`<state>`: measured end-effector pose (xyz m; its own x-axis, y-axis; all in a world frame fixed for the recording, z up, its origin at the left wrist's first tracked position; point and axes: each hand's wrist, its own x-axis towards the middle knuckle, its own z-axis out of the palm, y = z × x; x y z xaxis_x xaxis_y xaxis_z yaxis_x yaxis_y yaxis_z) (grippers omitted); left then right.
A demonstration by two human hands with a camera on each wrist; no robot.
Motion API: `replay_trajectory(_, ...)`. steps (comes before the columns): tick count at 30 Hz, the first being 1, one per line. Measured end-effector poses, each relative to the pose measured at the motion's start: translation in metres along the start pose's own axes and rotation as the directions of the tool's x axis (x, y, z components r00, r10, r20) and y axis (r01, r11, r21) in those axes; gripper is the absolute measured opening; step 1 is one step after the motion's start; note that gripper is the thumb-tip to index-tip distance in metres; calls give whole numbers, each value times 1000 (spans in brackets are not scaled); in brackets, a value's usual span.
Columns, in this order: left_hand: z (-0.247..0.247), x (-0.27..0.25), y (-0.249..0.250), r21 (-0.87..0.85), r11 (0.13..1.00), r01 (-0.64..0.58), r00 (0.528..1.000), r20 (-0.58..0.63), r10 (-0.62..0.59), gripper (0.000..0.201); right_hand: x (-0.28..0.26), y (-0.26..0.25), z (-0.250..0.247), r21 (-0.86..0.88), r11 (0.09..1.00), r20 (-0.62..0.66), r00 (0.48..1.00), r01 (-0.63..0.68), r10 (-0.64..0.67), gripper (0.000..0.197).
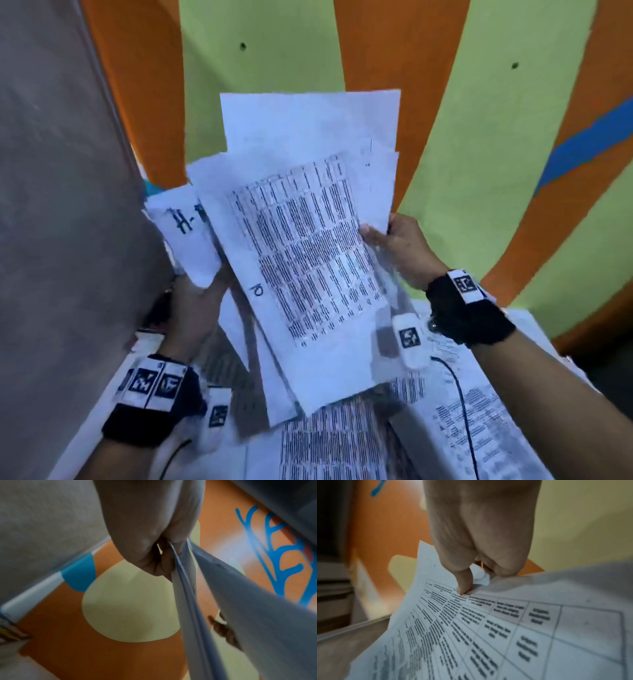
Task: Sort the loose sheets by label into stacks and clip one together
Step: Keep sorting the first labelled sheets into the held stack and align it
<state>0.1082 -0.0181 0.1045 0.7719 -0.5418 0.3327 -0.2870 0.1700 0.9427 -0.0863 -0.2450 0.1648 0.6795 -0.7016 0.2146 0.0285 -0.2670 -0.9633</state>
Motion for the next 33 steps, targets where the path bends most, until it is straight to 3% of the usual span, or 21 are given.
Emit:
replay_trajectory(1,13,0,6,-19,999,38,998,58,-37,25,-2,11,-3,30,998,-15,999,-50,50,20)
replay_trajectory(3,27,3,1,-6,992,125,982,140,-123,16,-8,26,-5,87,982,-6,985,-170,171,34)
replay_trajectory(6,36,-1,-10,63,974,217,943,244,-226,22,-22,45,-7,163,943,36,957,-291,289,29)
replay_trajectory(9,49,-9,-5,-140,921,365,898,316,-307,24,-37,52,-8,189,933,-87,941,-305,326,37)
replay_trajectory(10,53,-13,1,-200,898,392,884,351,-308,36,-41,54,-9,202,931,-143,932,-303,334,40)
replay_trajectory(12,61,-19,7,-187,931,313,895,385,-224,69,-47,59,-7,228,938,-235,921,-259,312,43)
replay_trajectory(13,65,-23,11,-142,965,221,921,356,-159,73,-51,58,-5,230,948,-270,922,-219,279,42)
replay_trajectory(14,67,-27,13,-50,992,115,948,303,-94,74,-53,56,-2,224,960,-307,922,-171,236,37)
replay_trajectory(17,69,-28,19,38,999,26,981,192,-33,53,-58,40,5,148,989,-387,921,9,50,23)
replay_trajectory(19,71,-25,21,63,998,12,996,83,-17,55,-61,29,6,31,994,-398,914,105,-84,25)
replay_trajectory(21,71,-22,23,41,999,-2,996,90,-2,56,-63,24,4,-13,988,-347,926,154,-149,23)
replay_trajectory(23,71,-24,18,30,1000,0,995,103,-3,56,-68,26,5,16,988,-274,951,152,-142,32)
replay_trajectory(26,72,-30,0,23,1000,14,991,136,-17,23,-78,42,6,-37,994,-208,972,105,-110,46)
replay_trajectory(27,73,-32,-4,11,999,37,990,134,-39,25,-80,48,7,-52,995,-201,976,79,-88,47)
replay_trajectory(30,76,-33,-5,26,998,62,992,106,-64,21,-84,52,11,-90,995,-230,971,37,-57,26)
replay_trajectory(33,83,-28,16,-11,1000,-7,998,62,8,33,-81,46,12,-97,988,-295,945,117,-141,24)
